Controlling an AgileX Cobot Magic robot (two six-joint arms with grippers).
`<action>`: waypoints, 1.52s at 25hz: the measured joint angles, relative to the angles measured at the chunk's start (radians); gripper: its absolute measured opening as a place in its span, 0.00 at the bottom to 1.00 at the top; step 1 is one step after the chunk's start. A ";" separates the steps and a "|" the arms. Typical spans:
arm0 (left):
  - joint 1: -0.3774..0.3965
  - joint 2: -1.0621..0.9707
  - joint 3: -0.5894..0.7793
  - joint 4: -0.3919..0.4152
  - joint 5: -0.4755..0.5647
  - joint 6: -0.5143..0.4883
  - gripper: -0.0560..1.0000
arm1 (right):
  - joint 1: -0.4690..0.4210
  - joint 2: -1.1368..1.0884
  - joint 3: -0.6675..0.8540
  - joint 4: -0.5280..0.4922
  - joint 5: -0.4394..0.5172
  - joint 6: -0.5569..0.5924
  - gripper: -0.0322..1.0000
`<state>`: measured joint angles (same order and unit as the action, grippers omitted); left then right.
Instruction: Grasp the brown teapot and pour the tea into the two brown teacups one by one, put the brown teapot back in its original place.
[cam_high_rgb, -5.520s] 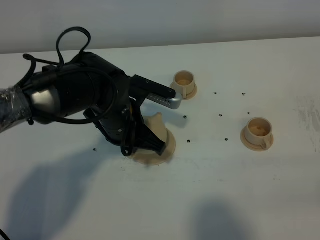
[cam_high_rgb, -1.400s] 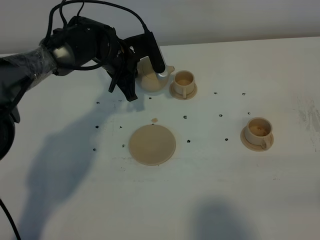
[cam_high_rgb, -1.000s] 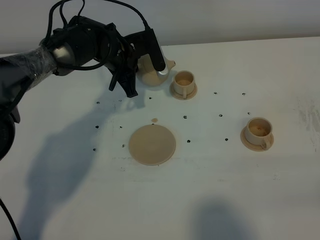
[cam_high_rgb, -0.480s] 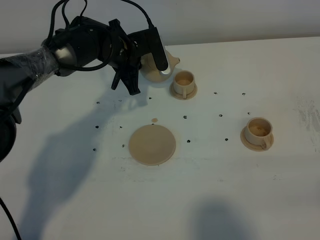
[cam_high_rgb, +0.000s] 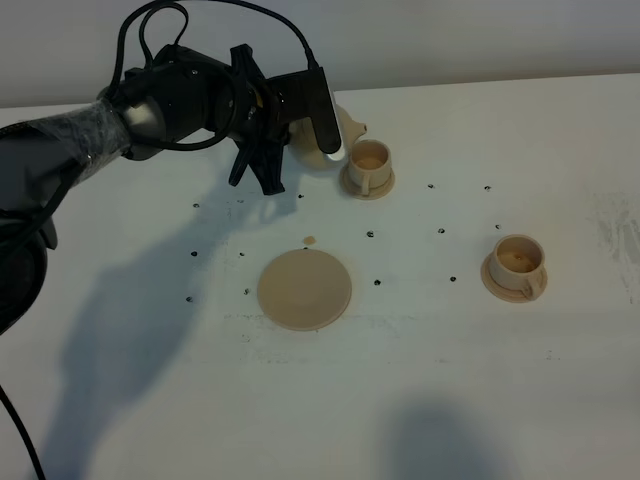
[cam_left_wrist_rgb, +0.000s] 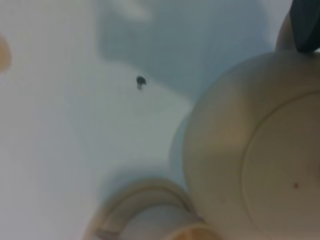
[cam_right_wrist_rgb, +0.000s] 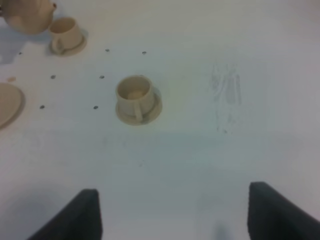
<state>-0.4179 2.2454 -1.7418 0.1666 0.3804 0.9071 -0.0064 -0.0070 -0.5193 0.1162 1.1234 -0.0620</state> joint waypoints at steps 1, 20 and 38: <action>0.000 0.000 0.000 0.003 -0.009 0.001 0.14 | 0.000 0.000 0.000 0.000 0.000 0.000 0.61; 0.000 0.001 0.000 0.012 -0.017 0.145 0.14 | 0.000 0.000 0.000 0.000 0.000 0.000 0.61; 0.000 0.001 0.000 0.082 -0.027 0.153 0.14 | 0.000 0.000 0.000 0.000 0.000 0.000 0.61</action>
<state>-0.4179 2.2462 -1.7418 0.2488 0.3534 1.0597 -0.0064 -0.0070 -0.5193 0.1162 1.1234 -0.0620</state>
